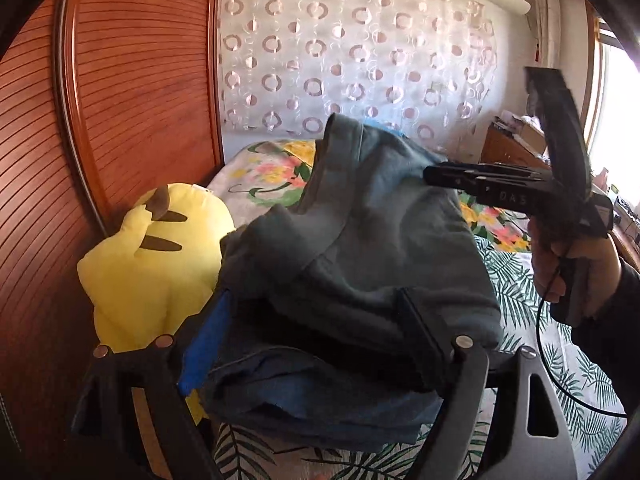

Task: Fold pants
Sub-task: 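Lower the folded shorts onto the stack of folded jeans with both grippers, then open both grippers and withdraw them from the stacked clothes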

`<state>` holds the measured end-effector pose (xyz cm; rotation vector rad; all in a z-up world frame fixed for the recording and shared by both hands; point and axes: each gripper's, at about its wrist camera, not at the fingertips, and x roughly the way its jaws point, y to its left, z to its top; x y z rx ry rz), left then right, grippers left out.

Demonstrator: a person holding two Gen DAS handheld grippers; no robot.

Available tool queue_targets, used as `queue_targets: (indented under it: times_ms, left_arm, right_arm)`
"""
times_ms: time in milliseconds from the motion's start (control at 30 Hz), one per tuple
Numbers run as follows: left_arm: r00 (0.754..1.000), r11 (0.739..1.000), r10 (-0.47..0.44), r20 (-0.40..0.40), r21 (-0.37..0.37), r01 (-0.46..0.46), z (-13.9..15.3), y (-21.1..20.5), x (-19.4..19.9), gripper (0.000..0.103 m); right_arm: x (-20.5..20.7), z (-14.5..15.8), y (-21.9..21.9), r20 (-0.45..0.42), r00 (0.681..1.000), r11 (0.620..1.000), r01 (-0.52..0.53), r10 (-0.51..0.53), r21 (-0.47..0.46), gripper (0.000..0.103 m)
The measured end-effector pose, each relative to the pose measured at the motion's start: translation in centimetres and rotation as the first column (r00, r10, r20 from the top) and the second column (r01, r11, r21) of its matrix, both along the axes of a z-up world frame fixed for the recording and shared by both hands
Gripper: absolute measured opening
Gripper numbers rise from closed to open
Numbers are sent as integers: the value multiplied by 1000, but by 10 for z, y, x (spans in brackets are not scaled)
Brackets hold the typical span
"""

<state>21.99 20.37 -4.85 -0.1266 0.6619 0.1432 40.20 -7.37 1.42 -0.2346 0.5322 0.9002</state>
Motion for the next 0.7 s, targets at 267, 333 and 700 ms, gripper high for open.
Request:
queue_targets:
  times_ms: [267,333,700]
  left_arm:
    - [1000,1000,8,25,21,-8,7,-9,-11,103]
    - [1000,1000,9,28,26,-10,10,-12,-14,103]
    - [998,996,14,59,85,-19,26,-35,-38,103]
  right_arm:
    - [-41,-1,-17,33,999,999,39,-40,33,39]
    - [-52,-1,-22,34,998,998,48,-49,37,39]
    - [-102,5,-56,22,993,992,115,-116,47,44]
